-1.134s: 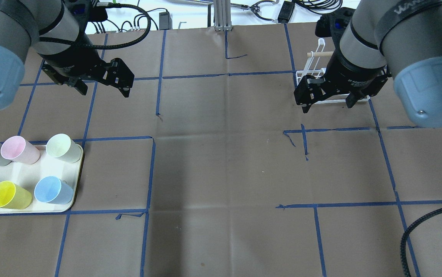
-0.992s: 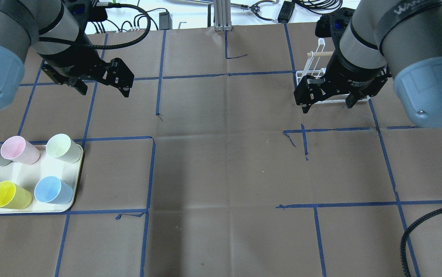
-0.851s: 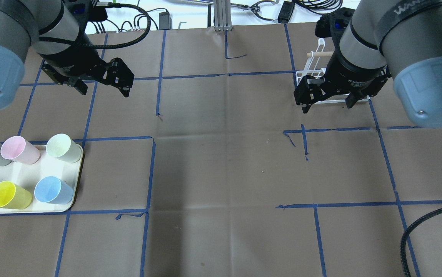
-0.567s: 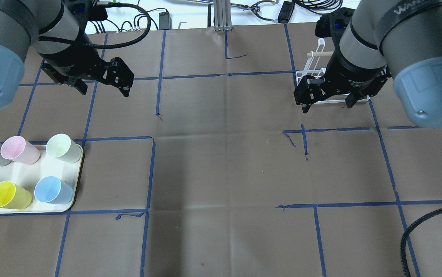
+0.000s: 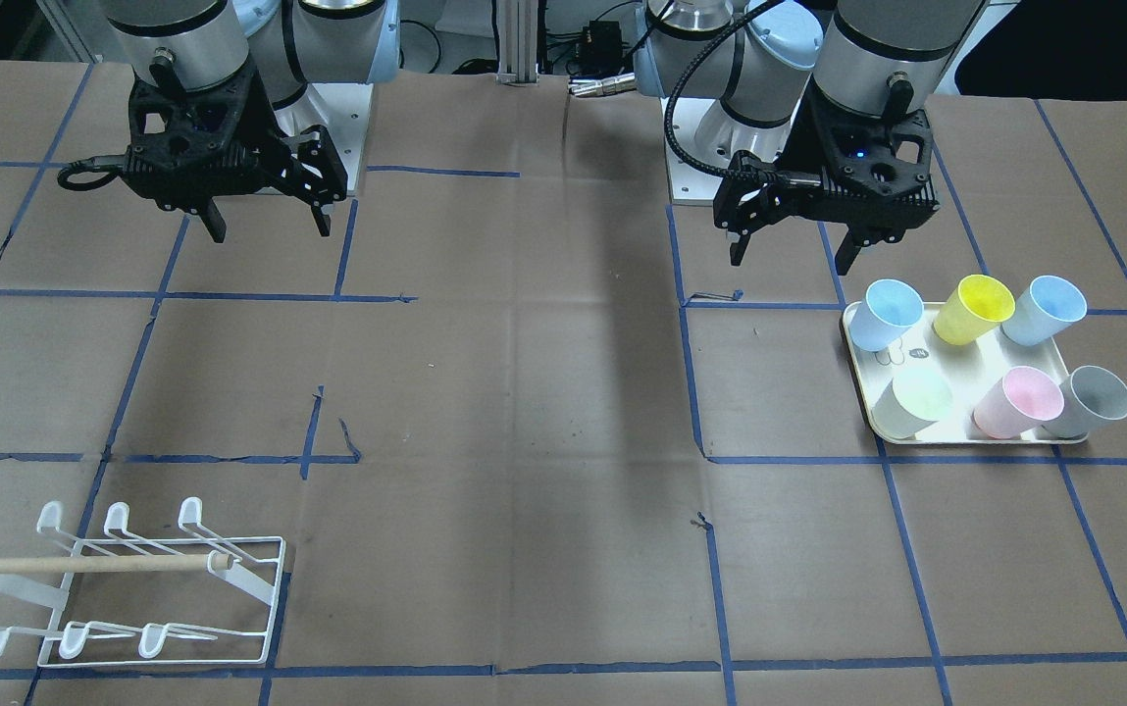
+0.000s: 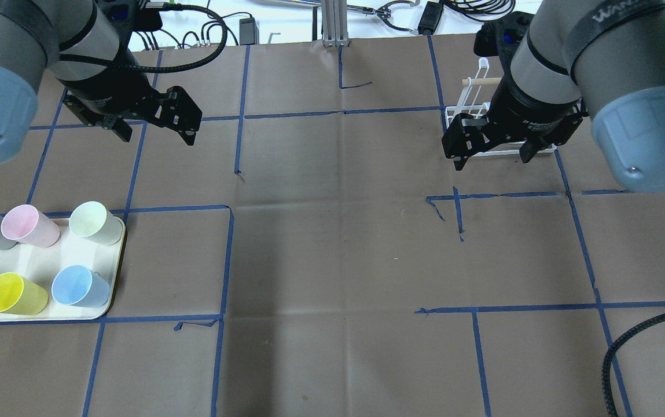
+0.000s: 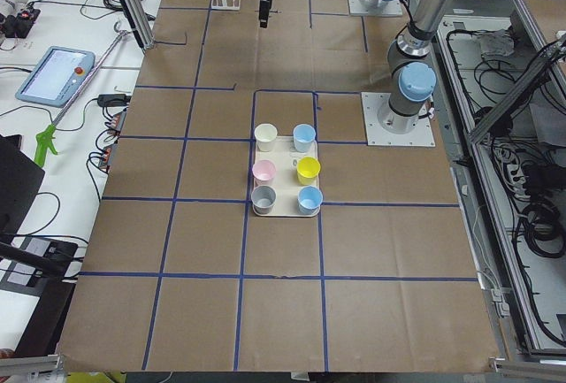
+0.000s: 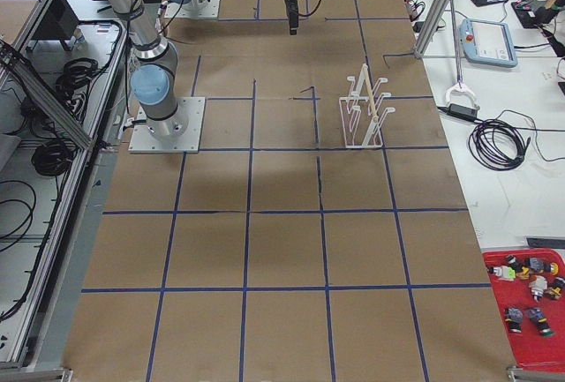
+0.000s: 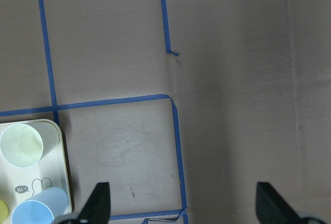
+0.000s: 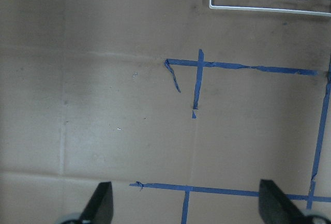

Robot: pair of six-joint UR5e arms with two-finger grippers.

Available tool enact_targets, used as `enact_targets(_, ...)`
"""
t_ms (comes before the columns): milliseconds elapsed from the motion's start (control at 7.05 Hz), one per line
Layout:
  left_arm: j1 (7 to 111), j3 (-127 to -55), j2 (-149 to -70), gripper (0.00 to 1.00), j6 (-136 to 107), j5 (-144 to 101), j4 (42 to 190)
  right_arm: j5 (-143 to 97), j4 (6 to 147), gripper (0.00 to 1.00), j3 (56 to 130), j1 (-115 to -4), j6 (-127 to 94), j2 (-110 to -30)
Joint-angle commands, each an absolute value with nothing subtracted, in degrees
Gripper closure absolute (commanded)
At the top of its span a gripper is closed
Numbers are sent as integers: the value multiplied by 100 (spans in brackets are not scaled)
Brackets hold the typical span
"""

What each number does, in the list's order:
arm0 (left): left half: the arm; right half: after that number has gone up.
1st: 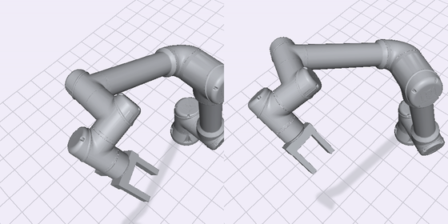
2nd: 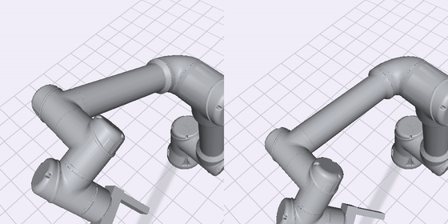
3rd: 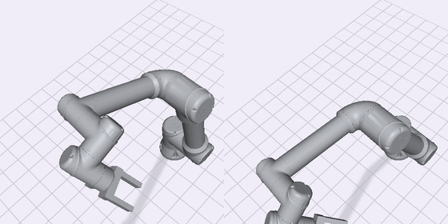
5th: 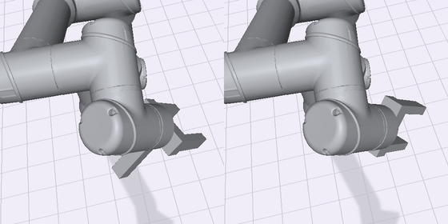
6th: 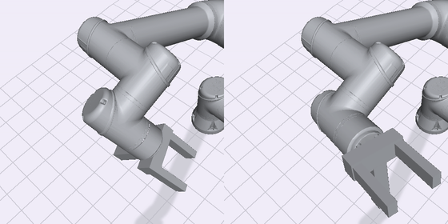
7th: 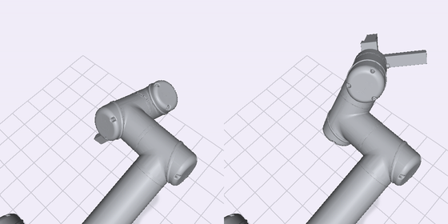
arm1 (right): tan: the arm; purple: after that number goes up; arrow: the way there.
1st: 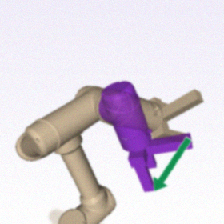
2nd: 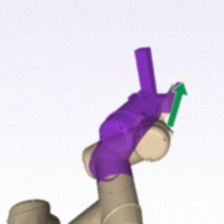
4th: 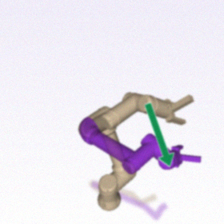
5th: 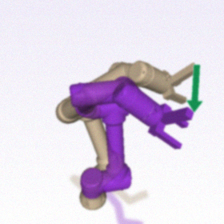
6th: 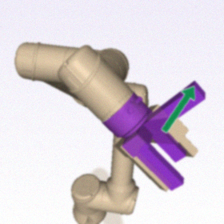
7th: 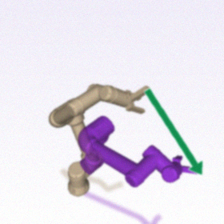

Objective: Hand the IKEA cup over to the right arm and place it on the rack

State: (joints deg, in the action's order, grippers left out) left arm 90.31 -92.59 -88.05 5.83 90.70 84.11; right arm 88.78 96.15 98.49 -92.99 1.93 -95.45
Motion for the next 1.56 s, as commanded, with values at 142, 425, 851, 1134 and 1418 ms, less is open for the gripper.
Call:
enact_targets(142,9009,-9308,-8780,0,633,9070,8420,8877,9624,0,9861,-9299,193,-9545)
enact_targets(425,8695,-9316,-8772,0,668,9079,8429,8877,9624,0,9870,-9299,193,-9545)
enact_targets(851,7598,-9316,-8841,0,1510,9062,8437,8868,9641,0,9879,-9299,185,-9545)
enact_targets(1134,6719,-9430,-8955,0,2554,8992,8394,8449,9807,0,9896,-9308,193,-9536)
enact_targets(1418,6662,-9955,-8965,0,2584,9009,7764,8123,10394,0,10010,-9308,97,-9527)
